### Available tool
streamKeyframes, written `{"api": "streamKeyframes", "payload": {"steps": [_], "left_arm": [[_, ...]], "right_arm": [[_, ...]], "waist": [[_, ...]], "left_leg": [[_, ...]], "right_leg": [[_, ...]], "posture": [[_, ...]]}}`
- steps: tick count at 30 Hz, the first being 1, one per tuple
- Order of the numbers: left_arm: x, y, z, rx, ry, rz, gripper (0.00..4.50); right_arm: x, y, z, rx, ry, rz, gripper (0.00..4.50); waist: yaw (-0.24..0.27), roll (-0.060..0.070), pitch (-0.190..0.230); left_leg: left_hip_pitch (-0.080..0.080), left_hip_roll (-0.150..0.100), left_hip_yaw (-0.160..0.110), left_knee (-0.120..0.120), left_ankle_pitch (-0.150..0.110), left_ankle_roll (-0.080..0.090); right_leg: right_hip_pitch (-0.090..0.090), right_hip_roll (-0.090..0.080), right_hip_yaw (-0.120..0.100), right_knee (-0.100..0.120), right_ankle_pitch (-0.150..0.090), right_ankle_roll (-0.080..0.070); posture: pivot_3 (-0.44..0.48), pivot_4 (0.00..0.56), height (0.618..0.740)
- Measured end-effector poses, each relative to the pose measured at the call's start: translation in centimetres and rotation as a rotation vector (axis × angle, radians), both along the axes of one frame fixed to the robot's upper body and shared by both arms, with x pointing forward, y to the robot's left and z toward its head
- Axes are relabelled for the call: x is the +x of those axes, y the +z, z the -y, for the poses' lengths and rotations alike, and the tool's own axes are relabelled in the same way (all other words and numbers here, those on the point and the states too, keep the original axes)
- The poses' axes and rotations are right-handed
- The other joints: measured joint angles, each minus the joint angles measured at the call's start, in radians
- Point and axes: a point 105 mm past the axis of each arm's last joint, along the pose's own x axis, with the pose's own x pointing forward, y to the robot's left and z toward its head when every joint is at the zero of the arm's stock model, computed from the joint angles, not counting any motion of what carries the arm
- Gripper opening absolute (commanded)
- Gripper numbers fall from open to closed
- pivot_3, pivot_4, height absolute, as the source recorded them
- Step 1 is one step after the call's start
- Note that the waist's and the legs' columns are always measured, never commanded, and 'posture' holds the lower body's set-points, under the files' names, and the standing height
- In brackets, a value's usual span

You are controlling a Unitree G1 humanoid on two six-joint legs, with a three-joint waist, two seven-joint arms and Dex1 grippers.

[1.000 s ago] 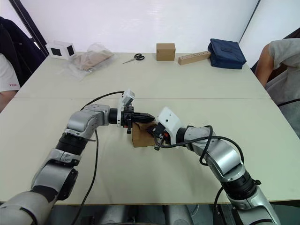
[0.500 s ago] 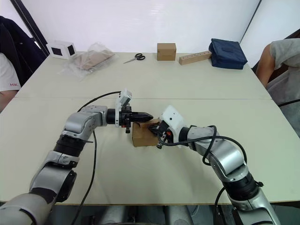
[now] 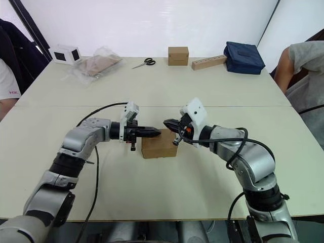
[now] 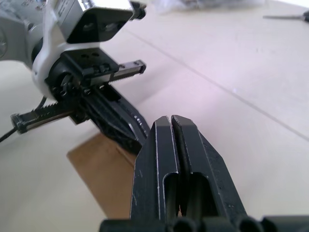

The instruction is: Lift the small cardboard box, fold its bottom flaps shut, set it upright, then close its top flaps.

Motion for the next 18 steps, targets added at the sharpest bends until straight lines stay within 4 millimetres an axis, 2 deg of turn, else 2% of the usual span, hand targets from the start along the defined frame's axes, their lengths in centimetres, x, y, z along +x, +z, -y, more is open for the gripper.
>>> {"api": "streamKeyframes", "payload": {"steps": [3, 6, 11, 14, 18], "left_arm": [[-0.2, 1.1, -0.3, -0.029, 0.012, -0.015, 0.02], [-0.6, 1.3, -0.6, -0.019, 0.012, -0.02, 0.02], [-1.0, -0.4, -0.9, 0.013, 0.025, -0.058, 0.02], [-1.5, -1.6, -1.0, 0.06, 0.028, -0.028, 0.02], [-1.4, -1.7, -1.1, 0.069, 0.038, -0.006, 0.02]], "right_arm": [[0.0, 0.2, -0.2, 0.01, 0.008, 0.006, 0.0], [0.1, -0.8, -0.4, 0.011, 0.016, -0.03, 0.0], [0.3, -3.0, -0.4, 0.007, 0.001, -0.098, 0.0], [-0.1, -6.0, -0.3, -0.041, -0.011, -0.157, 0.0], [-0.4, -6.2, -0.4, -0.045, 0.002, -0.144, 0.0]], "waist": [[0.003, 0.0, 0.0], [0.001, 0.0, 0.0], [0.001, 0.0, 0.0], [0.001, 0.0, 0.0], [-0.001, 0.002, -0.001]], "left_leg": [[-0.001, 0.0, 0.0, 0.0, 0.0, 0.0], [-0.001, -0.001, 0.0, 0.0, 0.0, 0.0], [-0.001, -0.001, 0.0, 0.0, 0.0, 0.0], [0.0, -0.001, 0.0, -0.001, 0.0, 0.0], [0.003, -0.001, 0.001, 0.0, 0.0, 0.0]], "right_leg": [[0.0, -0.001, 0.0, 0.0, 0.0, 0.0], [0.0, -0.001, 0.0, -0.001, 0.0, 0.0], [0.0, -0.001, 0.0, -0.001, 0.0, 0.0], [0.001, -0.001, 0.0, -0.001, 0.0, 0.0], [0.004, -0.001, 0.0, -0.001, -0.002, -0.003]], "posture": [[0.0, 0.15, 0.74], [0.0, 0.15, 0.74], [0.0, 0.15, 0.74], [0.0, 0.15, 0.74], [0.0, 0.15, 0.74]]}}
